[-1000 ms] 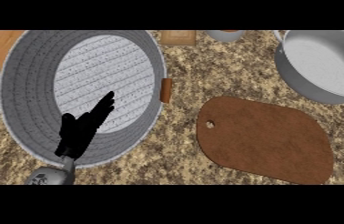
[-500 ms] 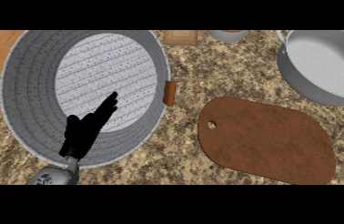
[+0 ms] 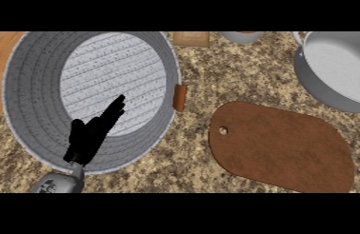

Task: Pick the bell pepper from the cutting board and place it in the pot

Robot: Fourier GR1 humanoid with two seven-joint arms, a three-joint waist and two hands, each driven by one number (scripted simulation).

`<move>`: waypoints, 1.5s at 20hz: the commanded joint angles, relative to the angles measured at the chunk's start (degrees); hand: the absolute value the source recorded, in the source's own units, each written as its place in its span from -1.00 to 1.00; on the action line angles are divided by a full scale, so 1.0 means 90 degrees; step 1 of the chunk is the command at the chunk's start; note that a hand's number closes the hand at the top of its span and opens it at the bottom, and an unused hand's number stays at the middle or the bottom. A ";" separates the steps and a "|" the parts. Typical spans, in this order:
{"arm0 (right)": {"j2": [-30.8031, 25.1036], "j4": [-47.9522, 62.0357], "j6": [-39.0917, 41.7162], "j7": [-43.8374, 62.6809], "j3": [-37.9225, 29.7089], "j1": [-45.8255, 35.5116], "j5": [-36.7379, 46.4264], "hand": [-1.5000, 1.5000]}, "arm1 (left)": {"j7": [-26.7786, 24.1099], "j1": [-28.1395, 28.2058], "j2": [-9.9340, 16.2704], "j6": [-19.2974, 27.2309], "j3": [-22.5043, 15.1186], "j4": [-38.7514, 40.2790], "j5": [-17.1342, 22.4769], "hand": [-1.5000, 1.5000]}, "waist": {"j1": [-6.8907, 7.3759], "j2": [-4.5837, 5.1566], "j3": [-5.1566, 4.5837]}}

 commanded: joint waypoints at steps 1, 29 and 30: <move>0.0433 0.0051 -0.0952 0.0522 0.0623 -0.0267 0.0813 1.00 | -0.0100 -0.0141 -0.0309 0.0017 -0.0139 0.0400 -0.0043 0.00 | -0.0046 0.0082 -0.0068; 0.1256 0.1208 -0.0537 0.1434 -0.1554 -0.1487 -0.1061 -1.00 | 0.0036 0.0075 -0.0350 0.0011 0.0077 0.0182 -0.0058 0.00 | -0.0222 0.0096 -0.0040; 0.1284 0.1217 -0.0781 0.1523 -0.1627 -0.1518 -0.1115 -1.00 | -0.0018 0.0104 -0.0309 0.0022 0.0011 0.0102 -0.0191 0.00 | -0.0122 0.0112 -0.0040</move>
